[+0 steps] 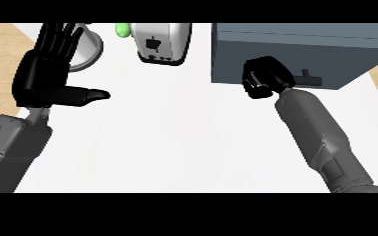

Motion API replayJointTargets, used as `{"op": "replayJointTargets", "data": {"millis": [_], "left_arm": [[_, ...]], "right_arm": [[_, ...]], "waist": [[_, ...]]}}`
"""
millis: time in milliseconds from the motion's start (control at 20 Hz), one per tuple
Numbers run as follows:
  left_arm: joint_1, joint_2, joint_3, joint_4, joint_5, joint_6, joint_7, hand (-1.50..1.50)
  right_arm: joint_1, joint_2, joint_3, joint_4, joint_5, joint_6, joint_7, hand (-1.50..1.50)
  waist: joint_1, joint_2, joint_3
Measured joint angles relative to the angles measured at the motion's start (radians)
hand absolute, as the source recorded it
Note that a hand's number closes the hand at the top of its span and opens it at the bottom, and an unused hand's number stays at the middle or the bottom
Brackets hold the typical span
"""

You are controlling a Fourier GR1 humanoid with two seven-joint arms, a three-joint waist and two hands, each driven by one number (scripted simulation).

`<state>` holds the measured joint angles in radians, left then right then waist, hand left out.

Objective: Pick up the cup, place it into the drawer and close the drawer

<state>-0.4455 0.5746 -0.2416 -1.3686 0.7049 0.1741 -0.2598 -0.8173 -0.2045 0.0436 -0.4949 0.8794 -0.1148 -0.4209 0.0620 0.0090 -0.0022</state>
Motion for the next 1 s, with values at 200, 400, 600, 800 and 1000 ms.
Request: {"op": "replayJointTargets", "data": {"millis": [200, 400, 600, 800, 1000], "left_arm": [[0.019, -0.003, 0.003, -0.005, 0.002, -0.031, -0.011, -1.50], [0.020, -0.015, -0.003, -0.010, 0.003, -0.048, -0.012, -1.50], [0.022, -0.025, -0.009, -0.007, 0.002, -0.067, -0.018, -1.50], [0.023, -0.027, -0.007, -0.004, 0.005, -0.084, -0.020, -1.50], [0.026, -0.039, -0.016, 0.004, 0.001, -0.092, -0.023, -1.50]], "right_arm": [[-0.039, -0.014, -0.024, 0.077, -0.017, 0.030, -0.058, 1.50], [-0.055, -0.032, -0.034, 0.114, -0.027, 0.071, -0.118, 1.50], [-0.059, -0.042, -0.052, 0.130, -0.045, 0.100, -0.160, 1.50], [-0.053, -0.052, -0.070, 0.131, -0.065, 0.118, -0.210, 1.50], [-0.051, -0.055, -0.088, 0.133, -0.082, 0.129, -0.235, 1.50]], "waist": [[0.009, -0.004, -0.002], [0.017, -0.005, -0.005], [0.024, -0.004, -0.006], [0.030, -0.001, -0.007], [0.033, 0.001, -0.007]]}}
